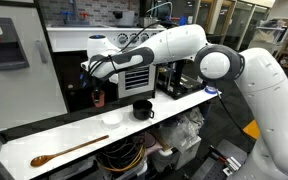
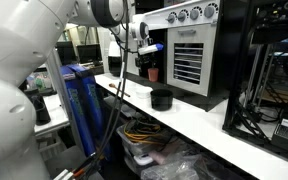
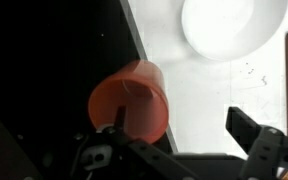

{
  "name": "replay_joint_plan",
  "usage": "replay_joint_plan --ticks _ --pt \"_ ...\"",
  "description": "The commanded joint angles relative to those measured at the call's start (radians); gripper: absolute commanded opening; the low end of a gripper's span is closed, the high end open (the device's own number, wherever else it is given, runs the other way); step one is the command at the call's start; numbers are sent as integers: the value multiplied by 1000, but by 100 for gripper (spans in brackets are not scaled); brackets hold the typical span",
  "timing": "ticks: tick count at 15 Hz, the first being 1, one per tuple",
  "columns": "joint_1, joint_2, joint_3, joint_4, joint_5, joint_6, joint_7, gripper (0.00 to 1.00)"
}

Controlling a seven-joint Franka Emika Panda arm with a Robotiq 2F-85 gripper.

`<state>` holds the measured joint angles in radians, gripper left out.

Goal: Put the cup on the cabinet then use the wooden spoon to mix in the black mug

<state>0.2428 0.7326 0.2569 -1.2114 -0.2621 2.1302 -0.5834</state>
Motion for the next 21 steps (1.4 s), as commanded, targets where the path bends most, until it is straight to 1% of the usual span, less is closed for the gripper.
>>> replay_joint_plan --ticks 1,6,8,16,18,21 --pt "28 -47 -11 -23 -33 -46 22 100" --pt "70 -73 -18 -28 -87 -65 62 100" --pt "85 -81 -10 -26 -97 -89 70 100" --pt "158 -73 12 4 -82 -195 44 100" --pt "172 -67 19 9 -80 -203 34 100" --pt "179 -46 40 14 -66 -175 -3 100"
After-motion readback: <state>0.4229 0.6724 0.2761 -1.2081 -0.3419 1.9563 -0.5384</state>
